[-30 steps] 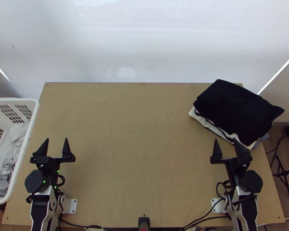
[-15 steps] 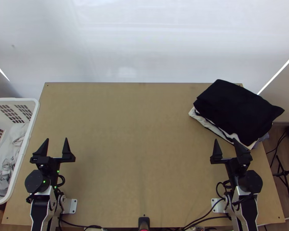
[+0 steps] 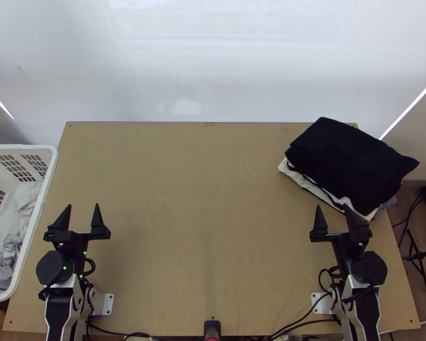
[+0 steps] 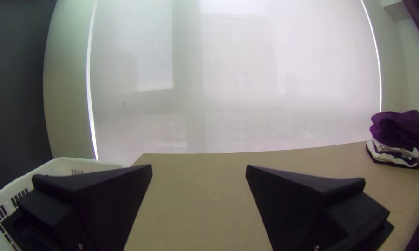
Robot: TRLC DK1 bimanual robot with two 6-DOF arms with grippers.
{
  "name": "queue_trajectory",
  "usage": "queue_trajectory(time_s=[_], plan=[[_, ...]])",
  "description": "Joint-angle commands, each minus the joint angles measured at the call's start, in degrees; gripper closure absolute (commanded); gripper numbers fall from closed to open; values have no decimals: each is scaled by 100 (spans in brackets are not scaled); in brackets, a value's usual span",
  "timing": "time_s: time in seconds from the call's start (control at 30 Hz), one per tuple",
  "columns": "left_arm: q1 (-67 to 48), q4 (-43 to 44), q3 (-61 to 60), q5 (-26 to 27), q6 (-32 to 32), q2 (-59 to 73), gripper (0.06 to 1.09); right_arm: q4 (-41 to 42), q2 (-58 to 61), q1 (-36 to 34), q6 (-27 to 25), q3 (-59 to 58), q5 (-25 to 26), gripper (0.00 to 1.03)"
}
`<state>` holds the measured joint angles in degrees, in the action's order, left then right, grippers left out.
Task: Fold the t-shirt
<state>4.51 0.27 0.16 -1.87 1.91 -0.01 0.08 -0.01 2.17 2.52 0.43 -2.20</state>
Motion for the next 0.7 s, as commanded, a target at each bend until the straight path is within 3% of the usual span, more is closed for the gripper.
queue_trajectory(time_s=[0.0, 0.43, 0.67], plan=[[94, 25, 1, 29, 46, -16, 10, 1, 1, 2, 2, 1, 0, 4], [-144, 1106, 1240, 29, 529, 27, 10, 1, 1, 2, 2, 1, 0, 4], [-91, 852, 3156, -217, 450, 1689, 10, 1, 1, 2, 2, 1, 0, 4]])
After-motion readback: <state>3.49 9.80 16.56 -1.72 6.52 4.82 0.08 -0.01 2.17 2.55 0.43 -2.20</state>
